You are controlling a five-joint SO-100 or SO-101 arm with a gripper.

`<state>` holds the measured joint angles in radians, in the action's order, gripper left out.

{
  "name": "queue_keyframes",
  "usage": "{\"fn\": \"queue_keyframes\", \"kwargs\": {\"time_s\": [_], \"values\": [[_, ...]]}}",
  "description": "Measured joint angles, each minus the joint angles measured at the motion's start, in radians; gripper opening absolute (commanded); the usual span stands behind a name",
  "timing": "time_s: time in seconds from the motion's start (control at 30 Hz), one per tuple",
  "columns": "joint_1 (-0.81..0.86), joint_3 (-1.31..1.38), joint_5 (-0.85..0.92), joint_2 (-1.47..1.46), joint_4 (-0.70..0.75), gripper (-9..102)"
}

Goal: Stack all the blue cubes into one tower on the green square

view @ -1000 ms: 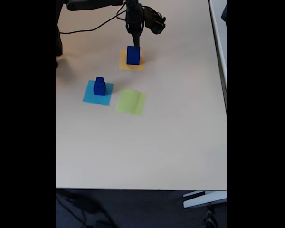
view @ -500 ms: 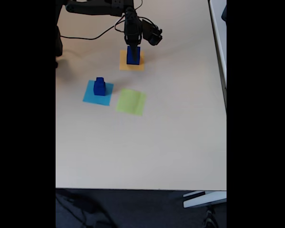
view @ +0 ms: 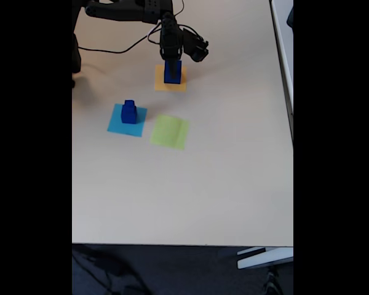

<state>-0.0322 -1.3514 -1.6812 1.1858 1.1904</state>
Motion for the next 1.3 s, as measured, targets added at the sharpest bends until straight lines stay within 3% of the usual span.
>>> {"fn": "queue_keyframes", "kwargs": {"time_s": [0.5, 1.0, 1.3], "values": [[0.038, 0.002, 0.077, 0.002, 0.002, 21], [0.163, 0.184, 0.236, 0.002, 0.201, 19], [0.273, 0.187, 0.344, 0.005, 0.216, 15]]}}
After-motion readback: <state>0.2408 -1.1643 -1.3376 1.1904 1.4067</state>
